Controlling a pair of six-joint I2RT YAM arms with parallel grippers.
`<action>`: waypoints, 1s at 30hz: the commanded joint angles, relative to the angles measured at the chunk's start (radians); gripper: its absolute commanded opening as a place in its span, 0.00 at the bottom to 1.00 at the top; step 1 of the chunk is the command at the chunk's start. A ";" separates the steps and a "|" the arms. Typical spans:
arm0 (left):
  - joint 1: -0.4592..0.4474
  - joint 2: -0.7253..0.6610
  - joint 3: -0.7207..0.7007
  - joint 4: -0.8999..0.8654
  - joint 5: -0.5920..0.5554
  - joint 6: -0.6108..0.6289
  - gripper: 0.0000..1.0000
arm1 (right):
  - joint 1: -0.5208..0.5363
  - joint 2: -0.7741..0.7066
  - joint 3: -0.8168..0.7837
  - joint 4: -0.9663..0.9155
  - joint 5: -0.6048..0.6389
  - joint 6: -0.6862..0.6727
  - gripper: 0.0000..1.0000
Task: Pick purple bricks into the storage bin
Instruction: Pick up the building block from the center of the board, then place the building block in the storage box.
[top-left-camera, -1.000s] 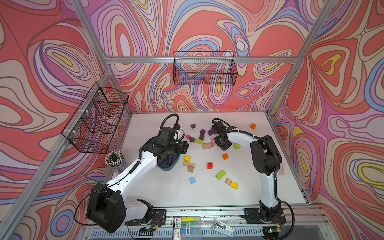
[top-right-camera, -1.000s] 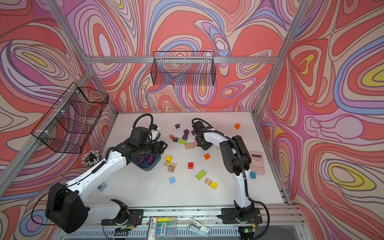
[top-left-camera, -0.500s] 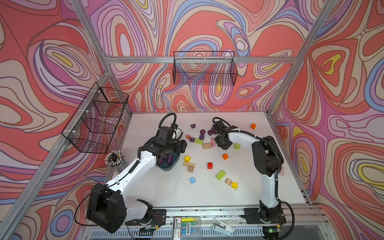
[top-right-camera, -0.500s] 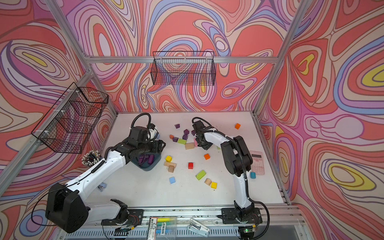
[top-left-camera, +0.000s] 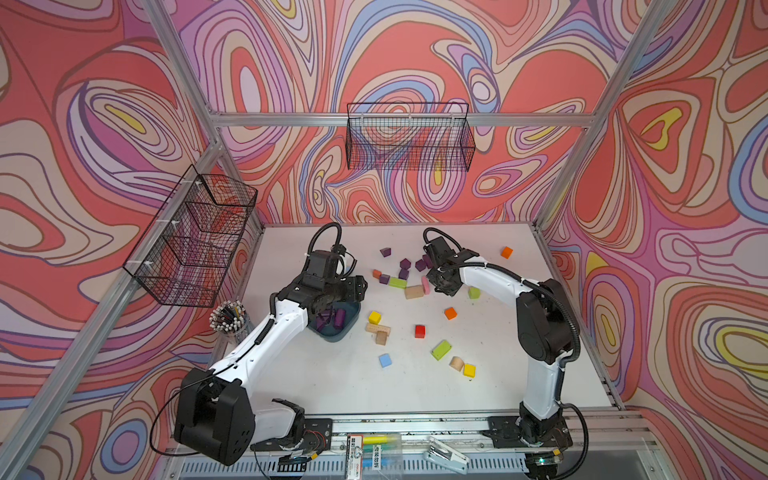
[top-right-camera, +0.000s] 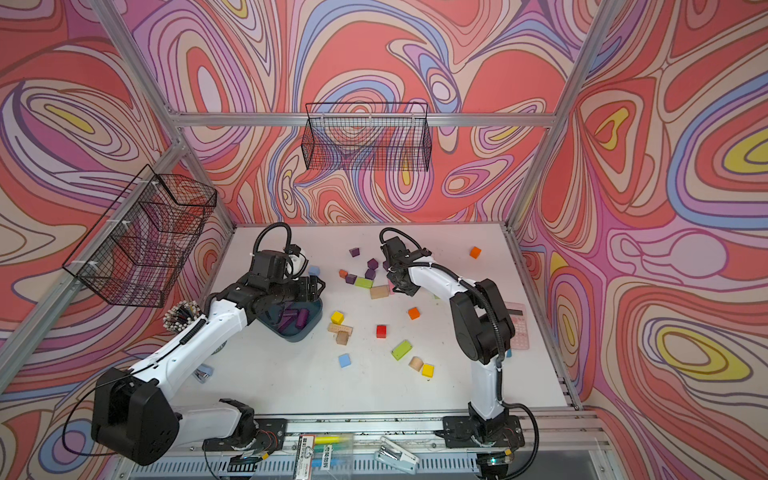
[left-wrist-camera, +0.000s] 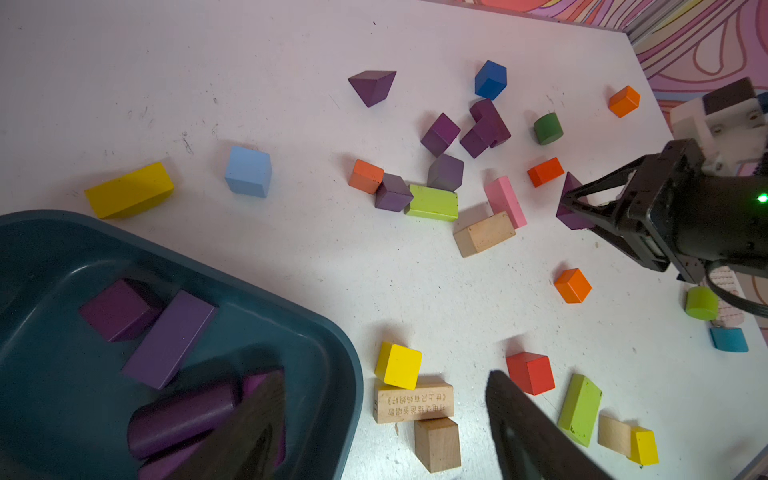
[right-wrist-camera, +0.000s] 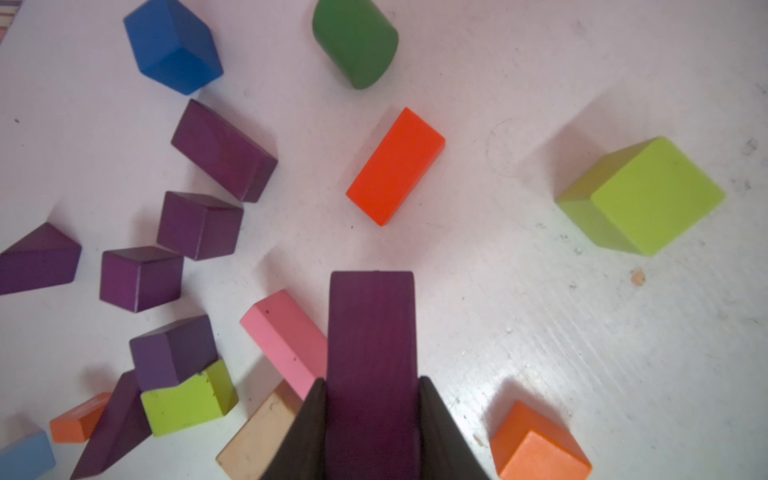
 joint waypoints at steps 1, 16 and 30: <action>0.016 -0.017 0.028 -0.008 0.017 -0.011 0.79 | 0.033 -0.043 0.025 -0.032 0.039 -0.018 0.23; 0.068 -0.028 0.036 -0.006 -0.019 -0.053 0.83 | 0.193 -0.061 0.064 0.099 -0.008 -0.016 0.22; 0.131 -0.051 0.059 -0.019 -0.116 -0.160 0.84 | 0.311 -0.019 0.073 0.208 -0.063 0.010 0.22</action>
